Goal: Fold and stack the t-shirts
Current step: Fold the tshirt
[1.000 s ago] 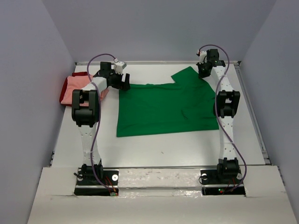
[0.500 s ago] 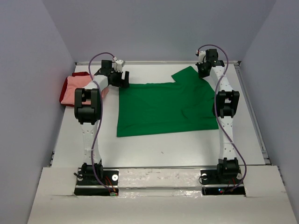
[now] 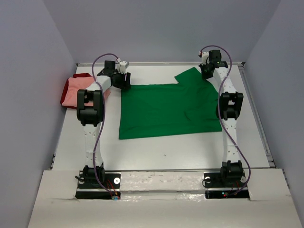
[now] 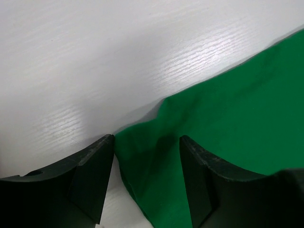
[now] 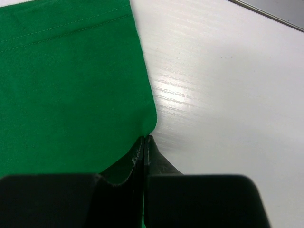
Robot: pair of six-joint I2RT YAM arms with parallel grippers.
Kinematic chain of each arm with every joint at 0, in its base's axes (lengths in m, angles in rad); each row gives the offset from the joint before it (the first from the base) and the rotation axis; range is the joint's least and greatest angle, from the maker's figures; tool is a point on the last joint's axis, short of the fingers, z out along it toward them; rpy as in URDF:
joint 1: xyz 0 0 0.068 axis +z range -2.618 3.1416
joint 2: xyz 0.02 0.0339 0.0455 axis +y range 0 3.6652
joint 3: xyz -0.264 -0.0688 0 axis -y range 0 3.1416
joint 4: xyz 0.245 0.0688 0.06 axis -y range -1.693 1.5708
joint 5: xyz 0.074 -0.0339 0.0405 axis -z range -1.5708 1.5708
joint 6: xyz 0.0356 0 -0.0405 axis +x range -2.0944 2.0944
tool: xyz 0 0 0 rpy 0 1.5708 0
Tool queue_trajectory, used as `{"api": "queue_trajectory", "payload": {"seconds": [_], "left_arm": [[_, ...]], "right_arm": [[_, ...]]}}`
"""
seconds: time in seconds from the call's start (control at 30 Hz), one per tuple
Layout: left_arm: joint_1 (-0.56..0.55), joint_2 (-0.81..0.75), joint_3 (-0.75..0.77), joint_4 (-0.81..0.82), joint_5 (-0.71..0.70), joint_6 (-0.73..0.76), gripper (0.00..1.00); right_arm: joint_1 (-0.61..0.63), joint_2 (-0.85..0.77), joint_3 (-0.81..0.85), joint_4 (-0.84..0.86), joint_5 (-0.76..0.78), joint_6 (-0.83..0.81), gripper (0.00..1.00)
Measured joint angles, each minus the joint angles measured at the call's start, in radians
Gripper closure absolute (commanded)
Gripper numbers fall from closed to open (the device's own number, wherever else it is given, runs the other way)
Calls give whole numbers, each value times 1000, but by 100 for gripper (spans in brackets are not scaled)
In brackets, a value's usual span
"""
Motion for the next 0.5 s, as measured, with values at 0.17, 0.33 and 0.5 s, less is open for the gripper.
{"api": "queue_trajectory", "payload": {"seconds": [0.17,0.33,0.5], "left_arm": [[-3,0,0,-12,-23,29,32],[-7,-3,0,-13,-82,67,32],[-12,-9,-10,-12,-171,110,39]], "right_arm": [[0,0,0,0,14,-10,100],[0,0,0,0,23,-21,100],[0,1,0,2,42,-33,100]]}}
